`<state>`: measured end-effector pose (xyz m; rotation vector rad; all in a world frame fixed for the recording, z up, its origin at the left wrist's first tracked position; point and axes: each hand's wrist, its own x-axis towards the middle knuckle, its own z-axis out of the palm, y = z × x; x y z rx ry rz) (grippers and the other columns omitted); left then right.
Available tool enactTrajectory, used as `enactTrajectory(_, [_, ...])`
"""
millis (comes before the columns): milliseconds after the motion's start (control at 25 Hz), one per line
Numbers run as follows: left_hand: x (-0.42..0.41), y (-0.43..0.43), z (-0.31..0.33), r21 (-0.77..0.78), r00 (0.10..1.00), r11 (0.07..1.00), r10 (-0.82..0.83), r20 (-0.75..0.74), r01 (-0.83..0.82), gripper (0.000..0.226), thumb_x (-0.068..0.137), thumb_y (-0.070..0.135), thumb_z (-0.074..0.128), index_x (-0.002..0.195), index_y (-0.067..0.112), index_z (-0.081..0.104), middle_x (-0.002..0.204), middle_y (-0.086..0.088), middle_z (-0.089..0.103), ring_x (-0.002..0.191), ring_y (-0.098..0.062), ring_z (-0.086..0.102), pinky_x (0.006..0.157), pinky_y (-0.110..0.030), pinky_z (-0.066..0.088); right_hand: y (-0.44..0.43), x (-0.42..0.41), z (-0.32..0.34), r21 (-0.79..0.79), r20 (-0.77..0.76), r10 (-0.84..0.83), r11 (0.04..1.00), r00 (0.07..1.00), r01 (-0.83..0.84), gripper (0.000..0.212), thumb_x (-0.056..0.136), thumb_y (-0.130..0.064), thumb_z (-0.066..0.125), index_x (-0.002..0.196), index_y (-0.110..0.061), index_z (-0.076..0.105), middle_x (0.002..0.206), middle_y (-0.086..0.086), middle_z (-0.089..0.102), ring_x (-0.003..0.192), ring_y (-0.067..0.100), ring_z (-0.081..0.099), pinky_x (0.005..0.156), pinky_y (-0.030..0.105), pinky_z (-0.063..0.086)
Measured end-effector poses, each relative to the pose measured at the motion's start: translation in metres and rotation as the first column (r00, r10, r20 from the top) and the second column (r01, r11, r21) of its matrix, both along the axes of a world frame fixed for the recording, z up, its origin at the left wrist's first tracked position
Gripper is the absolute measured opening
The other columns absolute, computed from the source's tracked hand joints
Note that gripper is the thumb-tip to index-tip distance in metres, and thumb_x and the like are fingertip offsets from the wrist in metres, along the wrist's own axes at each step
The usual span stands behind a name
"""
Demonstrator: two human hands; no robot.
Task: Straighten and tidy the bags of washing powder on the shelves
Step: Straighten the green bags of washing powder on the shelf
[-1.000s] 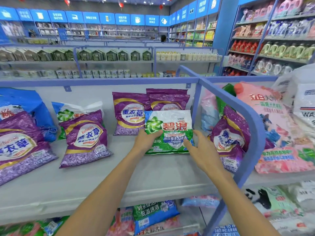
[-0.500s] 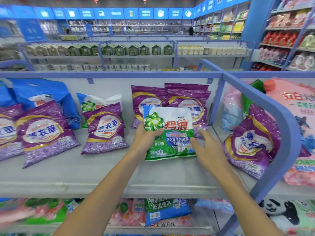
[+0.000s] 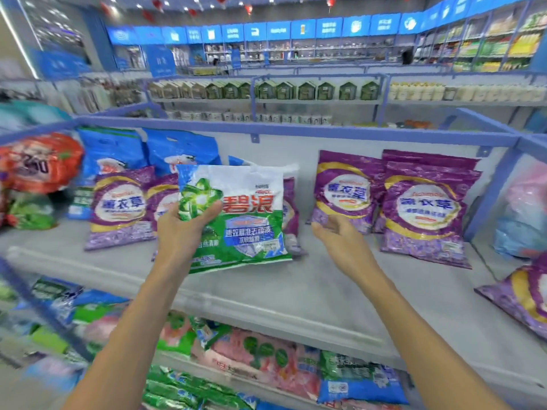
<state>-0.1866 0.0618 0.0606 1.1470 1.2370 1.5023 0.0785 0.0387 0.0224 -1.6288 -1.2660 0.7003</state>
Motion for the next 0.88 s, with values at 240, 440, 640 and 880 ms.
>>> enactTrajectory(240, [-0.069,0.046,-0.007,-0.073,0.999,0.997,-0.032,0.035,0.034,0.025,0.081,0.022,0.084,0.102,0.023,0.071,0.098,-0.005,0.080,0.090,-0.032,0.077,0.082,-0.051,0.062,0.069,-0.061,-0.007,-0.201,-0.207,-0.031,0.980,0.978,-0.011,0.073,0.089,-0.043,0.075,0.139,0.001,0.045,0.120,0.001,0.051,0.112,0.023,0.054,0.084,0.028,0.039])
enactTrajectory(440, [-0.086,0.073,-0.017,-0.123,0.992,0.988,-0.079,0.096,0.091,0.031,0.081,0.020,0.084,0.108,0.021,0.070,0.098,-0.008,0.080,0.087,-0.033,0.078,0.083,-0.054,0.061,0.089,-0.066,-0.017,-0.181,-0.418,-0.226,0.970,0.880,0.163,0.053,0.088,-0.047,0.074,0.116,-0.004,0.063,0.115,0.009,0.070,0.104,0.026,0.068,0.091,0.036,0.053])
enactTrajectory(640, [-0.072,0.083,-0.025,-0.145,0.979,0.977,-0.137,0.154,0.159,0.034,0.080,0.020,0.084,0.111,0.020,0.071,0.096,-0.008,0.080,0.081,-0.031,0.078,0.073,-0.045,0.061,0.063,-0.049,-0.009,-0.112,-0.640,-0.175,0.985,0.748,0.134,0.025,0.097,-0.034,0.068,0.114,-0.017,0.067,0.106,0.007,0.078,0.095,0.023,0.075,0.084,0.039,0.062])
enactTrajectory(880, [-0.032,0.075,-0.028,-0.154,0.963,0.955,-0.236,0.129,0.255,0.036,0.078,0.022,0.085,0.111,0.020,0.068,0.093,-0.007,0.080,0.077,-0.030,0.078,0.075,-0.048,0.062,0.002,0.012,0.005,-0.062,-0.806,-0.110,0.993,0.581,0.102,0.025,0.102,-0.014,0.056,0.124,-0.005,0.063,0.111,0.013,0.077,0.097,0.027,0.075,0.083,0.042,0.059])
